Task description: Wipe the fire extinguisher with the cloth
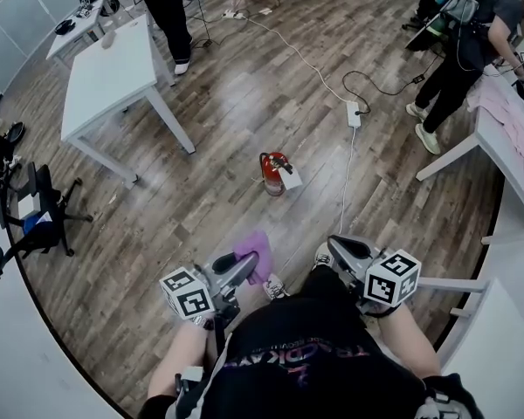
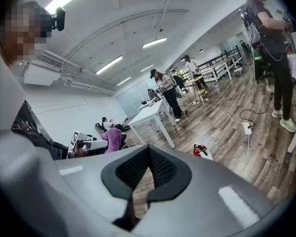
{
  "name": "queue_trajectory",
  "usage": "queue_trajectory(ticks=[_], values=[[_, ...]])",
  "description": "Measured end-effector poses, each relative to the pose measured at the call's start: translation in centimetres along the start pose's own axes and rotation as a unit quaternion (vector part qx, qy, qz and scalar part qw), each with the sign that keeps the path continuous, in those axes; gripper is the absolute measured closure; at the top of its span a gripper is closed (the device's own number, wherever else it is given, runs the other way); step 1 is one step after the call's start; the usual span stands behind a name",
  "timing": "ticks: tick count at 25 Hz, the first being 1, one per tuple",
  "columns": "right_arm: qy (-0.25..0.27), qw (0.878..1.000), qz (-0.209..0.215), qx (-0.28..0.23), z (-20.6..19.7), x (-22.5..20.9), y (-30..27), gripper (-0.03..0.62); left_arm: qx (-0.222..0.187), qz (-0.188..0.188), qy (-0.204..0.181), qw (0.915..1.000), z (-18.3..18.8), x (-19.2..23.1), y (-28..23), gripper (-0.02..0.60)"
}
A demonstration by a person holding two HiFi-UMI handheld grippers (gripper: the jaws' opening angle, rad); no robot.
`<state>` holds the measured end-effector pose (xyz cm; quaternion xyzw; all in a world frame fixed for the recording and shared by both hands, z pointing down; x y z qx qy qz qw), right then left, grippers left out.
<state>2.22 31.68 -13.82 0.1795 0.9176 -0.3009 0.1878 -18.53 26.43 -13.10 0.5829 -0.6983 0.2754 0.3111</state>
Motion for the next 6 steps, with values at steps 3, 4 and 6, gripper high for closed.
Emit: queue_trajectory(ticks=[3, 4, 6], values=[[0.0, 1.0, -0.001, -0.002, -0.05, 0.11, 0.26, 0.591, 0.001, -0.001, 0.0, 1.0, -0.12, -0.18, -0.01, 0.517], [0.001, 1.0, -0.001, -0.002, -0.07, 0.11, 0.35, 0.591, 0.001, -0.001, 0.0, 1.0, -0.15, -0.22, -0.04, 0.517], [0.002, 1.0, -0.001, -0.003, -0.08, 0.06, 0.56, 0.591, 0.0, 0.0, 0.0, 1.0, -0.18, -0.32, -0.15, 0.517]])
Point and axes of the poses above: the fingertips, and each gripper's own axes: y backward along the fingers, x to its left, z out of its top, the point moved 3 cm from there along y, backward along the fingers, and after that the axes turned 5 degrees about -z, right-handed, at the moved point
